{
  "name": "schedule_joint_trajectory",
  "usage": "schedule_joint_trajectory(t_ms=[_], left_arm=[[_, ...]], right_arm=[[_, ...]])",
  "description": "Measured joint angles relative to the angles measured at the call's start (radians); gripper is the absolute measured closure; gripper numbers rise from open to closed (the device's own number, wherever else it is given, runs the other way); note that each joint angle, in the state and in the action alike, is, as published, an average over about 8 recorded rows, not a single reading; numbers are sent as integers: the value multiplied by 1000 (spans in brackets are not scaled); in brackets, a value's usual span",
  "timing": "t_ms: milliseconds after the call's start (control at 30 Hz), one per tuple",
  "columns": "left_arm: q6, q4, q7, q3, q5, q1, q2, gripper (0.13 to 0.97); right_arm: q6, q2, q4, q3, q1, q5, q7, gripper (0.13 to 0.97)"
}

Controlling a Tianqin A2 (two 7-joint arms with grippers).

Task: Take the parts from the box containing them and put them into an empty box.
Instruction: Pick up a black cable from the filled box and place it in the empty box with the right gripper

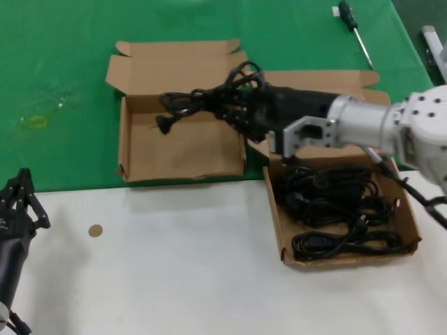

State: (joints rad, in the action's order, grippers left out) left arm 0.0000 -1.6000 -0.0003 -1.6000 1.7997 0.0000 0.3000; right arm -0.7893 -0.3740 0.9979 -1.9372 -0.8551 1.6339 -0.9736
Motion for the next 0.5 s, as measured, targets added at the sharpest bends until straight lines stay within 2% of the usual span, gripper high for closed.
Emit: schedule_joint_trajectory(t_ms=[267,500], left_arm=[[0,0,0,0,0,0,0,945],[0,0,0,0,0,0,0,945]], right_arm=[[12,106,-146,6,-45,22,-106,873],[14,145,-238,19,-68,33,-181,874]])
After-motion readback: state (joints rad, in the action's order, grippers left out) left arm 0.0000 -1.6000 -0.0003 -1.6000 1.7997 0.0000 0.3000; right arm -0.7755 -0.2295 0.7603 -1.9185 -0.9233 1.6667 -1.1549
